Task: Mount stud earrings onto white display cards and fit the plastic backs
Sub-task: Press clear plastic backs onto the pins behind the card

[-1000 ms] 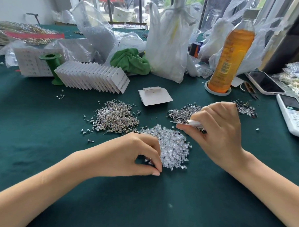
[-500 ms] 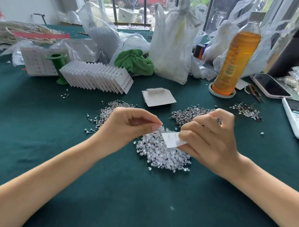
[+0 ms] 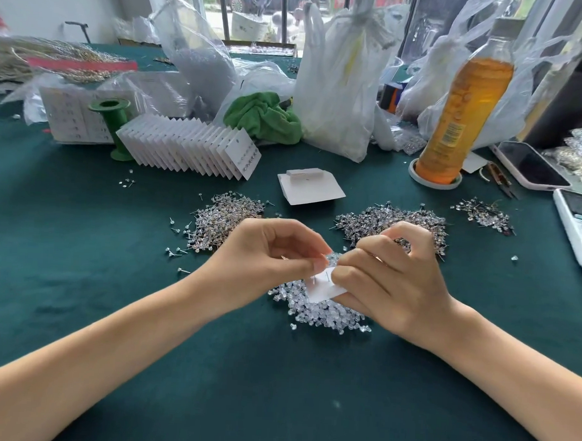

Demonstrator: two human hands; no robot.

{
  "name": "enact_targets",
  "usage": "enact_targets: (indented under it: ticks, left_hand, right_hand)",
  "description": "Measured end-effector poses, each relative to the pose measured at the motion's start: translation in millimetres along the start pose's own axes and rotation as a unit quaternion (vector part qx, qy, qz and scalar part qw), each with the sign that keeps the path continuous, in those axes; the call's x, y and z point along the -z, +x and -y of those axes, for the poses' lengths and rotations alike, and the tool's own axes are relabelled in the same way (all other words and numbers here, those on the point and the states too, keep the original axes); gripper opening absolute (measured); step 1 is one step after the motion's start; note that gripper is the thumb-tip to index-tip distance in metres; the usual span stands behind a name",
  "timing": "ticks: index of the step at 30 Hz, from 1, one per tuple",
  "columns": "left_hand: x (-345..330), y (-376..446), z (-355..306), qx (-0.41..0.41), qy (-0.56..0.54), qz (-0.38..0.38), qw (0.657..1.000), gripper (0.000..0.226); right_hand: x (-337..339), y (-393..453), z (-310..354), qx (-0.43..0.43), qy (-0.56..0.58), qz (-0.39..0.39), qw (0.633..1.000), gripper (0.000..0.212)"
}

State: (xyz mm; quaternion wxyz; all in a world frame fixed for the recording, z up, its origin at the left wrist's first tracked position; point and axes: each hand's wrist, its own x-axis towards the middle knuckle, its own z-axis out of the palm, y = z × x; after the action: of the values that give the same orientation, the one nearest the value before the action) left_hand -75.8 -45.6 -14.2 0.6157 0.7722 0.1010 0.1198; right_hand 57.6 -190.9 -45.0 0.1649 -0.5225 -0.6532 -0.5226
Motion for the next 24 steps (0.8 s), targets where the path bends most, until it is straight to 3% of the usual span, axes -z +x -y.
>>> enact_targets:
  ticks: [24]
  left_hand:
    - [-2.5, -1.5, 0.8, 0.026, -0.007, 0.019, 0.999, 0.013]
  right_hand:
    - [3.3, 5.0, 3.3, 0.024, -0.015, 0.025, 0.999, 0.018]
